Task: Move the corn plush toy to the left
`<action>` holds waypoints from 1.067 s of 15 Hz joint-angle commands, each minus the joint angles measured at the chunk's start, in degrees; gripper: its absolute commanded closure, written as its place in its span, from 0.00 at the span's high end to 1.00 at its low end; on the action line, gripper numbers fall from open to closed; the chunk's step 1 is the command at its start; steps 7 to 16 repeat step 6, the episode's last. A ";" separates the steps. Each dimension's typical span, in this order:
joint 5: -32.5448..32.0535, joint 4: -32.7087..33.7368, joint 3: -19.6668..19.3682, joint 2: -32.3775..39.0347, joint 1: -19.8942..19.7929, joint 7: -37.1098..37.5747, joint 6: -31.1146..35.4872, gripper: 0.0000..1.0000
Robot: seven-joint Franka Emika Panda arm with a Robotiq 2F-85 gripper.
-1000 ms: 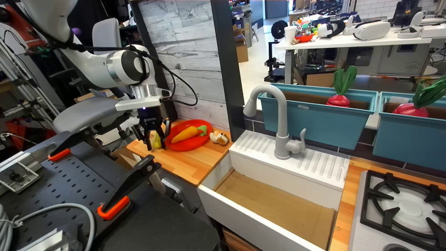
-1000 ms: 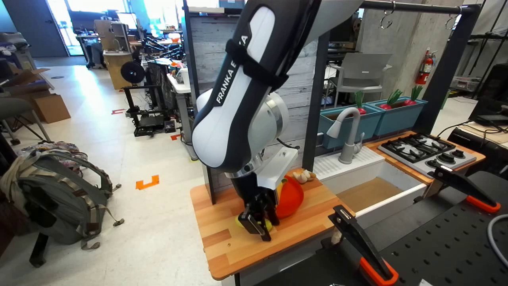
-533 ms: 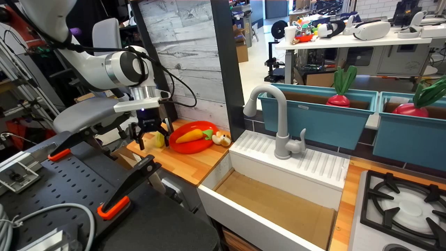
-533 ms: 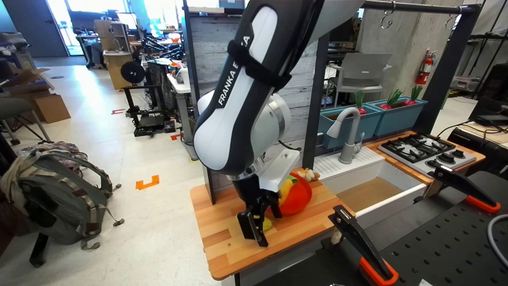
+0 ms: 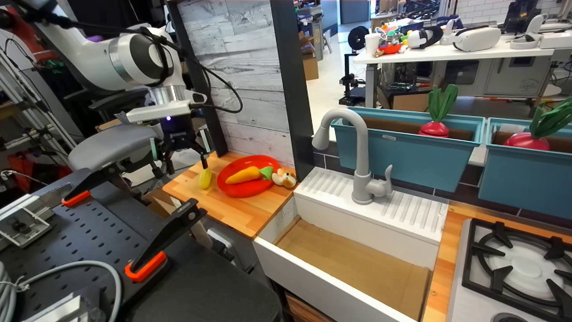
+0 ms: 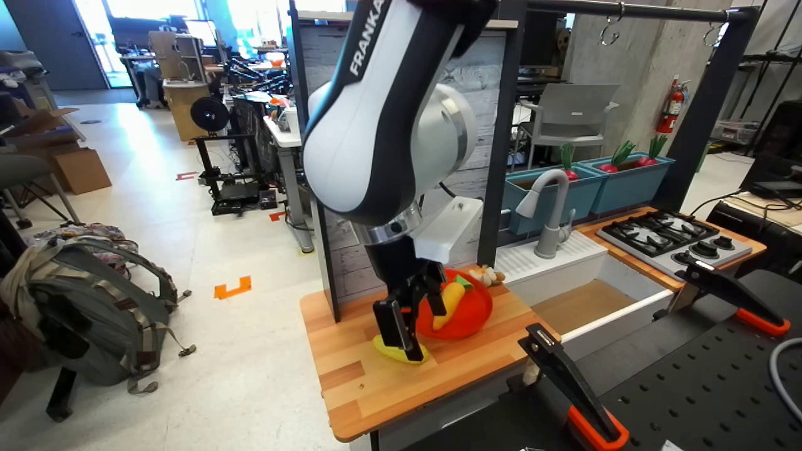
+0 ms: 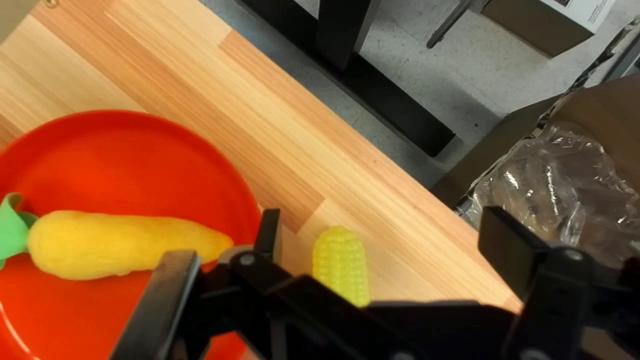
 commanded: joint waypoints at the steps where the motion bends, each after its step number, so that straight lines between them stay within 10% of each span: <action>1: -1.61 -13.24 -0.02 -11.77 -0.67 2.48 2.87 1.00; 2: -0.69 -5.08 0.61 -4.94 -0.67 1.21 0.46 1.00; 16: -0.72 -10.97 0.70 -10.58 -1.09 1.68 0.49 1.00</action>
